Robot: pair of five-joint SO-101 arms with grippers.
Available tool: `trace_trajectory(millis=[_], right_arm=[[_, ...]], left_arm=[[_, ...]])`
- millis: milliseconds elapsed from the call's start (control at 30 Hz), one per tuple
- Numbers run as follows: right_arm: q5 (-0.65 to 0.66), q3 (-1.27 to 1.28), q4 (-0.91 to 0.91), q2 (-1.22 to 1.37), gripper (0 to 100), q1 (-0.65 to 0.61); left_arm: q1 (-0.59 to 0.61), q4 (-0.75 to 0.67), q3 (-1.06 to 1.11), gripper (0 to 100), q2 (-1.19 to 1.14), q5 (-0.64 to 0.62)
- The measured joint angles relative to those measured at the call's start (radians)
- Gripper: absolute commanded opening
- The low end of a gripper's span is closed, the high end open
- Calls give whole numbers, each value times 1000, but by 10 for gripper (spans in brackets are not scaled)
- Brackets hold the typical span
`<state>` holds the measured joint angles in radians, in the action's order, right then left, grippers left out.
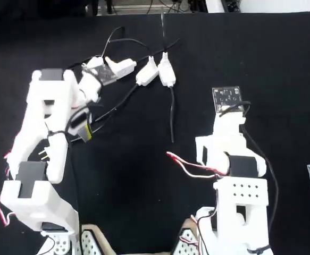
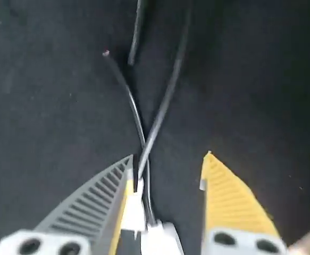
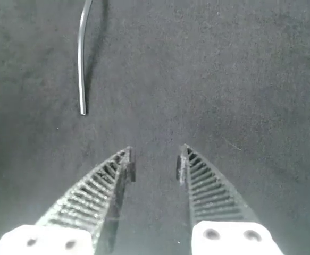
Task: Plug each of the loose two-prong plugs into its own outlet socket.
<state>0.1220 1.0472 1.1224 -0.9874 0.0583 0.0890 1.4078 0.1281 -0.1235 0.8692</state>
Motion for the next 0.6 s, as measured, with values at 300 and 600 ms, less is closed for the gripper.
trace_trajectory(millis=[300,600], right_arm=[[0,14,-35,0,137,0],[0,14,-35,0,137,0]], left_arm=[[-11,-439,371,111,12,2],[-60,-462,417,28,55,5]])
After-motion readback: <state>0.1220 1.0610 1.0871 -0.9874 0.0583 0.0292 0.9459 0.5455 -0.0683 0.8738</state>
